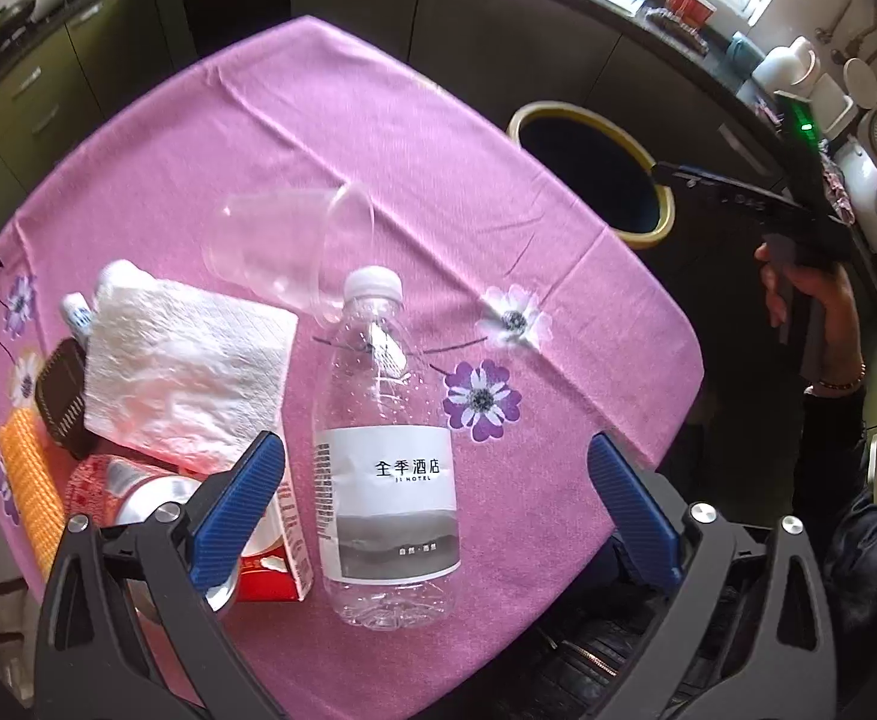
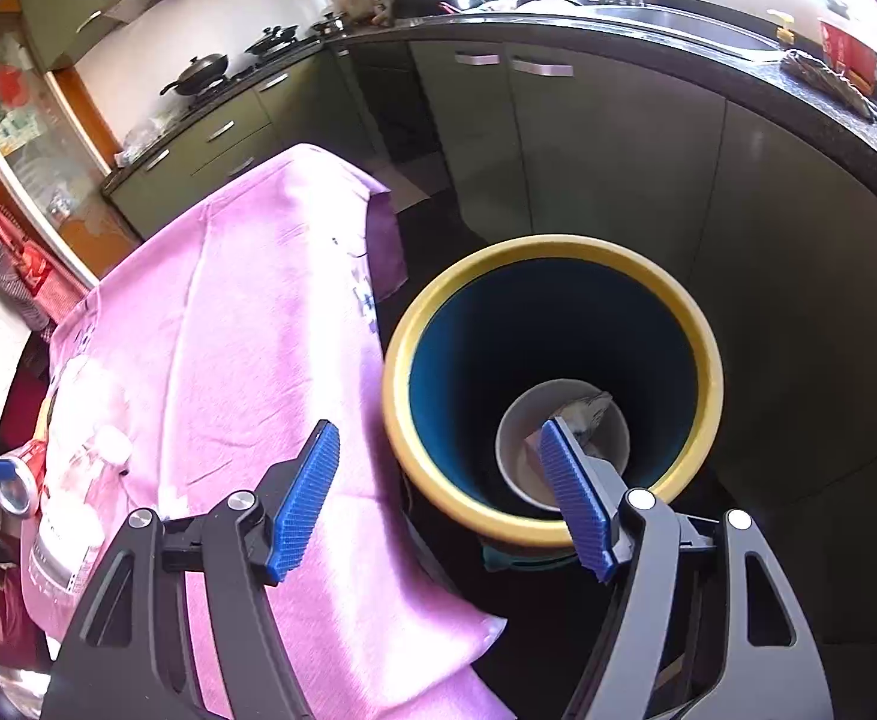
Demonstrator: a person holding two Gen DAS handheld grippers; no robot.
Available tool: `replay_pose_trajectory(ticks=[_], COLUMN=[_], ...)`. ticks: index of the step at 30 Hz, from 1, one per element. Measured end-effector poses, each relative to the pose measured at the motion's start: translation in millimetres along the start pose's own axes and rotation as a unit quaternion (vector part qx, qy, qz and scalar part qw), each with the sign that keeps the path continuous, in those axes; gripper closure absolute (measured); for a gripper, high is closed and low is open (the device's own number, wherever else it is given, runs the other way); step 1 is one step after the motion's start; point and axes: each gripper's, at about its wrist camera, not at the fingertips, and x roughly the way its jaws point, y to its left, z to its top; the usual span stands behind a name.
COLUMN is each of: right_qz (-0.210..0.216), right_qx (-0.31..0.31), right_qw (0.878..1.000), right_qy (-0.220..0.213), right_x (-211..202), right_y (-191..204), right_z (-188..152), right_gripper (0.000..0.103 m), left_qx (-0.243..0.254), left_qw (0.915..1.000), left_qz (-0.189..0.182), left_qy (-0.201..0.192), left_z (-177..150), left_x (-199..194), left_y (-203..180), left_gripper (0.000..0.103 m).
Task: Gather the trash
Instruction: 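Grasp the plastic water bottle with the left gripper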
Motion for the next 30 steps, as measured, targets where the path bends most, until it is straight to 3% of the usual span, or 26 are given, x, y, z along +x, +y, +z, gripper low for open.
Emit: replay_pose_trajectory(ticks=[7,16,19,26,30], right_qz=[0.014,0.025,0.027,0.032,0.035], right_qx=[-0.012,-0.016,-0.013,-0.011,-0.009], right_qw=[1.0,0.999,0.999,0.999,0.999], right_qy=[0.002,0.011,0.01,0.011,0.011], right_x=[-0.5,9.4,9.4,8.0,7.0], right_y=[15.7,18.6,15.4,11.6,9.5], right_z=[-2.7,-2.2,-3.4,-5.2,-7.1], right_gripper=[0.033,0.033,0.033,0.033,0.033], left_qx=[-0.009,-0.004,-0.014,-0.02,-0.014], left_qw=[0.9979,0.9952,0.9934,0.9902,0.9886], left_qz=[-0.002,0.025,0.023,0.028,0.03], left_qy=[0.064,0.095,0.111,0.135,0.147], left_z=[3.5,4.0,3.7,0.5,-3.2], left_x=[32.0,51.9,59.6,78.9,88.2], left_y=[0.7,0.4,3.1,1.1,-1.9], left_gripper=[0.007,0.008,0.016,0.02,0.035])
